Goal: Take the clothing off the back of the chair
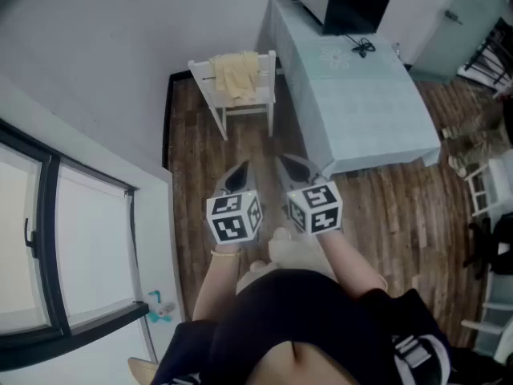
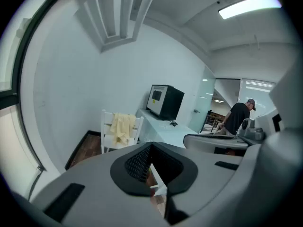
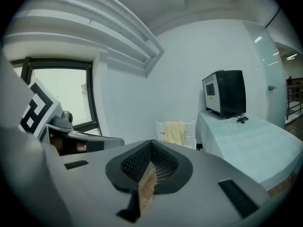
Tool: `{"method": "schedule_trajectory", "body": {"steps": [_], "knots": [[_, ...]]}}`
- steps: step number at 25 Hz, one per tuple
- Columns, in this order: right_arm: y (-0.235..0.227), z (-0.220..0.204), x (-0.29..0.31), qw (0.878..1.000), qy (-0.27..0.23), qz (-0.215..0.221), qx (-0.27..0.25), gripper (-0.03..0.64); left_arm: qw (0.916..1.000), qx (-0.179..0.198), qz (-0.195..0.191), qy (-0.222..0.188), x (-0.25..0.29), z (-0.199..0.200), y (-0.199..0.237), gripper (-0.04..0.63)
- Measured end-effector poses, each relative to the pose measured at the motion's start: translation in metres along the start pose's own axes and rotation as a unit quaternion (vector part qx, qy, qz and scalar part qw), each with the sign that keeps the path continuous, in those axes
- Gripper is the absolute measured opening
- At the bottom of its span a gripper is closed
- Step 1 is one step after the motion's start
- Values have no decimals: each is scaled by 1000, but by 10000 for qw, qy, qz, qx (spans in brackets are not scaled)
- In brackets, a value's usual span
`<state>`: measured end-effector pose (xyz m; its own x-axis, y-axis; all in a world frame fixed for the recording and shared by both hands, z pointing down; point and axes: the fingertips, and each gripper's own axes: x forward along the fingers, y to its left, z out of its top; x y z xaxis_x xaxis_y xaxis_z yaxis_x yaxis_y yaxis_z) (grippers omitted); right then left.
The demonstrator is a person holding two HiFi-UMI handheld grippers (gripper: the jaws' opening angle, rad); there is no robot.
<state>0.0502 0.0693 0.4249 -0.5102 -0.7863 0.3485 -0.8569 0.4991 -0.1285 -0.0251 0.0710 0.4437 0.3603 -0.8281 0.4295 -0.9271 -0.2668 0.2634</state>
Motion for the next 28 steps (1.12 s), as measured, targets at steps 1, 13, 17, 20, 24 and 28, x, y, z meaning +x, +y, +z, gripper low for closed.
{"method": "schedule_trajectory", "body": {"steps": [1,13,17,20,24,28], "knots": [[9,-4,-4,10000,-2,-4,2,12,10000,-10,-31,-3,-8,-5,2,3],[49,-10,-23,10000,-77,45,6,12,9999,-18,-60,-139,-45,-13,6,3],[51,-6,-21,10000,-89,31,-18,12,9998,-40,-101,-176,-44,-9,7,3],[50,-5,-19,10000,-83,13,-16,12,9997,-44,-106,-195,-42,-6,8,3],[45,-2,-15,9999,-129,3,88,12,9998,-35,-116,-187,-36,-4,9,3],[39,1,-9,9997,-170,-24,159,12,9998,-23,-98,-157,-29,-3,11,3]]}}
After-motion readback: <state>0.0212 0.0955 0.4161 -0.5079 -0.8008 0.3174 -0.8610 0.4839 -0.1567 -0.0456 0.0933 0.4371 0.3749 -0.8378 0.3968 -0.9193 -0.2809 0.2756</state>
